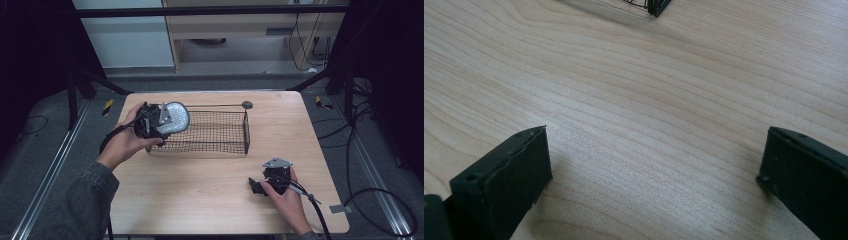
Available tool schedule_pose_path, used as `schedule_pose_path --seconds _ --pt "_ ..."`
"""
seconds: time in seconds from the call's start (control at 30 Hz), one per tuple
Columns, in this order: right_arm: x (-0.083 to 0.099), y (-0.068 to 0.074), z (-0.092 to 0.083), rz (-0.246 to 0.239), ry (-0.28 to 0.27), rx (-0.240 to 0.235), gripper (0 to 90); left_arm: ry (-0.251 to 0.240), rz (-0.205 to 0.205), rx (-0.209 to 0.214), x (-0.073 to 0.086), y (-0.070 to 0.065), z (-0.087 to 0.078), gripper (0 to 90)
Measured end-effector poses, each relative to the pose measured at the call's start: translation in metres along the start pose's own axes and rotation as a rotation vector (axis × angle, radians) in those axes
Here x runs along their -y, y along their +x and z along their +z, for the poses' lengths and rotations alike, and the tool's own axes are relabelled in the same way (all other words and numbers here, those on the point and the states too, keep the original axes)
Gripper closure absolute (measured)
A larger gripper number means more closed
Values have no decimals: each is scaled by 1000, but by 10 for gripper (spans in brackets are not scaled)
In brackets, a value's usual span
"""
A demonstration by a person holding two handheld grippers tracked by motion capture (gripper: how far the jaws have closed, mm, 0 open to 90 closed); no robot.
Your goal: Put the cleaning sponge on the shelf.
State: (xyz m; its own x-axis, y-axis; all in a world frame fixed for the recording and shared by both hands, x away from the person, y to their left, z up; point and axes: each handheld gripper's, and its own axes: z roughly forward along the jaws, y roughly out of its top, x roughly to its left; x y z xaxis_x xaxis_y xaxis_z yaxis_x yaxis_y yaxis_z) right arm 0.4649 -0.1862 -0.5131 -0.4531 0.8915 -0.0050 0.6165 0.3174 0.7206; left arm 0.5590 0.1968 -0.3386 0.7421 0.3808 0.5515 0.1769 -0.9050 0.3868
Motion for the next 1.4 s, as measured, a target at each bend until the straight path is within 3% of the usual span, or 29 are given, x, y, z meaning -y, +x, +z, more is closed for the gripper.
schedule_pose_path --seconds 0.37,0.63,1.4 --pt "0 0 0 1 1 0 4 11 31 30 -10 8 19 126" --pt "0 0 0 2 0 0 4 3 6 28 -11 17 30 124" --pt "0 0 0 -1 -2 -1 3 29 24 86 -9 25 58 122"
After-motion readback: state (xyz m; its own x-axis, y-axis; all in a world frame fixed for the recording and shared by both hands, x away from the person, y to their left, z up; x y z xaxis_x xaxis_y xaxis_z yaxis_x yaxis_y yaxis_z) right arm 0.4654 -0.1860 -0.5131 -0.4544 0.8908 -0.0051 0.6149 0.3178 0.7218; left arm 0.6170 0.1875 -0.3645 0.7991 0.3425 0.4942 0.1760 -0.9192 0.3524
